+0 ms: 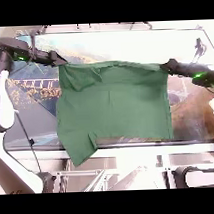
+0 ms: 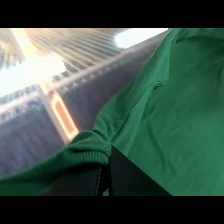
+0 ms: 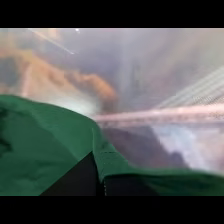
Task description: Fold the shirts.
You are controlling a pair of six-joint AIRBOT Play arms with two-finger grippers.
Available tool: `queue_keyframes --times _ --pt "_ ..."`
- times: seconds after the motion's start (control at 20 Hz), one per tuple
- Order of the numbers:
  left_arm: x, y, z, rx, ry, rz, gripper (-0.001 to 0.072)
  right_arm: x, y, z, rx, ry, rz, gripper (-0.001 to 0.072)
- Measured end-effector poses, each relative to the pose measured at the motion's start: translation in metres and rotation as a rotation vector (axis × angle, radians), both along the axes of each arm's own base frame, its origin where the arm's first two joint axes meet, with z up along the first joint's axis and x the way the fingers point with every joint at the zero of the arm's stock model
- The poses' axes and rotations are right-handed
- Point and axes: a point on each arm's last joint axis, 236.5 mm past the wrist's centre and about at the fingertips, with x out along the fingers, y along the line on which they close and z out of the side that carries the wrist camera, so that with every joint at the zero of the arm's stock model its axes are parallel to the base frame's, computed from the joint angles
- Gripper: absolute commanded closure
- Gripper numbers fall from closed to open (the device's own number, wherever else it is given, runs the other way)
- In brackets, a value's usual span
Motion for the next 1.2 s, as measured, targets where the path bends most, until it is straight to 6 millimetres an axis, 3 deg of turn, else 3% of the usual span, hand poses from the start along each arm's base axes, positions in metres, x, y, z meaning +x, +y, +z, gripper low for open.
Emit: queue_keyframes --times 0.1,0.2,0.35,0.5,0.85,1.1,1.2 --pt "0.011 0.008 -0.028 -0.003 0.025 0.042 0.0691 0.017 -0.002 -0.019 -0.001 0.012 -0.009 0.0693" --pt "0.019 0.017 -0.042 -0.007 0.034 0.08 0.0691 0.033 -0.006 -0.021 -0.003 -0.003 -0.017 0.0693" --pt "0.029 0.022 -0.041 -0.042 0.021 0.118 0.0691 0.046 -0.017 -0.017 0.003 -0.019 -0.039 0.0693" --pt "0.031 0.022 -0.035 -0.068 0.024 0.128 0.0694 0.044 -0.02 -0.016 0.03 -0.006 -0.023 0.0694" --pt "0.003 0.02 -0.04 -0.062 0.053 0.121 0.0695 0.008 -0.015 -0.042 -0.033 0.107 0.121 0.0697" --pt "-0.051 0.015 -0.039 -0.065 0.139 0.074 0.0694 -0.039 -0.012 -0.056 -0.122 0.219 0.254 0.0696" --pt "-0.079 0.018 -0.049 -0.04 0.196 0.073 0.0694 -0.054 -0.019 -0.061 -0.161 0.256 0.281 0.0696"
